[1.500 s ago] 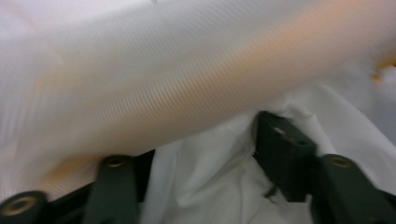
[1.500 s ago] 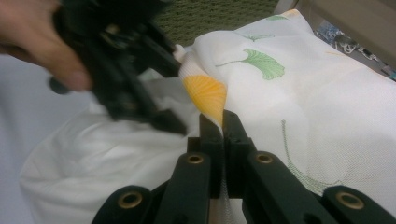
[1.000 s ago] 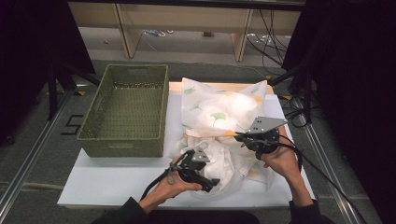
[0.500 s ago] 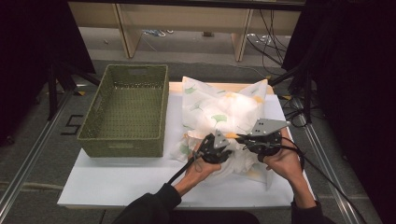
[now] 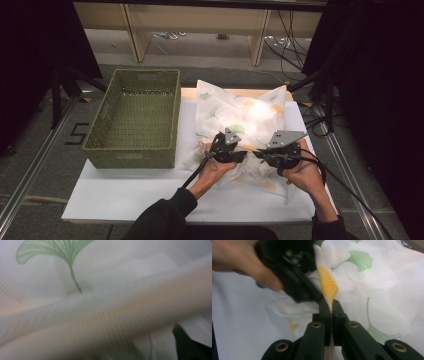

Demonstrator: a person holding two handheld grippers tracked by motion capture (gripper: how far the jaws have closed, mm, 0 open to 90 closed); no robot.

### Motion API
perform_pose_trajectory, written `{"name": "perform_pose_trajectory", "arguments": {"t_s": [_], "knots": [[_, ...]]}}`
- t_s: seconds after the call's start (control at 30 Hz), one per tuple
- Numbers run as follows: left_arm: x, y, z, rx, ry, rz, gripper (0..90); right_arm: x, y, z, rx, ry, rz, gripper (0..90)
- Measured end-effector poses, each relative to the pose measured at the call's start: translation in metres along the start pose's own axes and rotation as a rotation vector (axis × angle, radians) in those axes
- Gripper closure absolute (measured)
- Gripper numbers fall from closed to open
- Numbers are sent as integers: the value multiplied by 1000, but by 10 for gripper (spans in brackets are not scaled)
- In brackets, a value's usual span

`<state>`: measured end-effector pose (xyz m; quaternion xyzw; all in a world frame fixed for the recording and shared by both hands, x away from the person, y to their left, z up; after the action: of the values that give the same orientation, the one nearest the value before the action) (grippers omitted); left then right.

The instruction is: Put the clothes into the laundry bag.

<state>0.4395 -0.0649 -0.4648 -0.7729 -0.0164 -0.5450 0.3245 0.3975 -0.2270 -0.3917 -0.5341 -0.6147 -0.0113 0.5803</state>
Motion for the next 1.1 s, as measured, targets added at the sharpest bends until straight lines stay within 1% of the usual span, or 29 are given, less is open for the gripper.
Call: {"name": "perform_pose_trajectory", "arguments": {"t_s": [0.03,0.1,0.13,0.17,0.2,0.27,0.3,0.33,0.37,0.4,0.43,0.5,0.57,0.6,0.63,0.67,0.7,0.73,0.77,0.8,0.83,0.87,0.9,0.93,0.97,1.0,1.03,1.07,1.1], "knots": [[-3,-6,-3,-17,0,21,474,0,1,0,-1,-10,-10,900],[-10,-19,-10,-53,5,60,372,1,1,1,2,-10,-10,900],[-13,-25,-13,-69,7,69,320,2,1,3,5,0,-2,900],[-13,-25,-13,-69,7,69,280,2,1,3,5,0,-2,900],[-22,-40,-20,-112,-5,71,246,1,3,3,10,-18,-6,900],[-32,-54,-24,-123,5,87,218,2,3,3,10,-13,-4,900],[-32,-54,-24,-123,5,87,196,2,3,3,10,-13,-4,900],[-46,-65,-25,-111,-14,131,162,2,2,3,10,-13,-13,900],[-53,-68,-25,-120,-16,139,161,2,2,3,10,-8,-9,900],[-61,-69,-25,-110,-26,162,162,1,1,3,2,6,-1,900],[-66,-68,-24,-106,-29,183,150,2,2,2,8,-6,-12,900],[-76,-59,-25,-141,-68,206,153,2,2,3,8,-3,-8,900],[-79,-46,-30,-192,-82,199,160,2,3,5,14,-10,-5,900],[-79,-40,-34,-208,-51,206,176,2,3,5,16,-18,-5,900],[-77,-34,-39,-224,-19,205,235,2,3,6,15,-17,-4,900],[-74,-27,-42,-226,-2,182,386,3,3,6,9,-14,-2,900],[-67,-19,-44,-237,-23,169,496,2,2,7,9,-9,6,900],[-63,-14,-43,-247,-38,146,618,2,1,7,12,-22,-2,900],[-58,-9,-42,-247,-63,101,693,1,0,8,18,-19,-1,900],[-54,-6,-40,-238,-70,84,745,1,-1,8,15,-21,-5,900],[-54,-6,-40,-238,-70,84,777,1,-1,8,21,-19,-4,900],[-39,1,-33,-198,-73,25,807,0,-3,9,32,-21,2,900],[-34,2,-30,-176,-65,3,816,-1,-3,9,35,-24,0,900],[-25,3,-26,-140,-64,-34,826,-2,-3,9,38,-25,5,900],[-25,3,-26,-140,-64,-34,832,-2,-3,9,38,-25,5,900],[-16,4,-22,-101,-70,-72,832,-3,-4,9,37,-31,11,900],[-11,4,-20,-93,-92,-98,841,-4,-5,9,37,-24,16,900],[-2,5,-17,-74,-95,-119,843,-4,-6,8,45,-41,10,900],[3,7,-14,-37,-63,-119,844,-5,-8,9,48,-39,16,900]]}}
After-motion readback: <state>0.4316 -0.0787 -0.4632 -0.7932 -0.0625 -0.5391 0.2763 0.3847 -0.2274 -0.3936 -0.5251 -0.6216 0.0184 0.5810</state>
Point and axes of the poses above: each handheld gripper's, and its own axes: y roughly forward along the jaws, x roughly out of its top, z roughly to its left, the point moved 3 cm from there along y, roughly forward along the jaws, and after that the axes turned 14 degrees about -x, right-handed, at the moved point
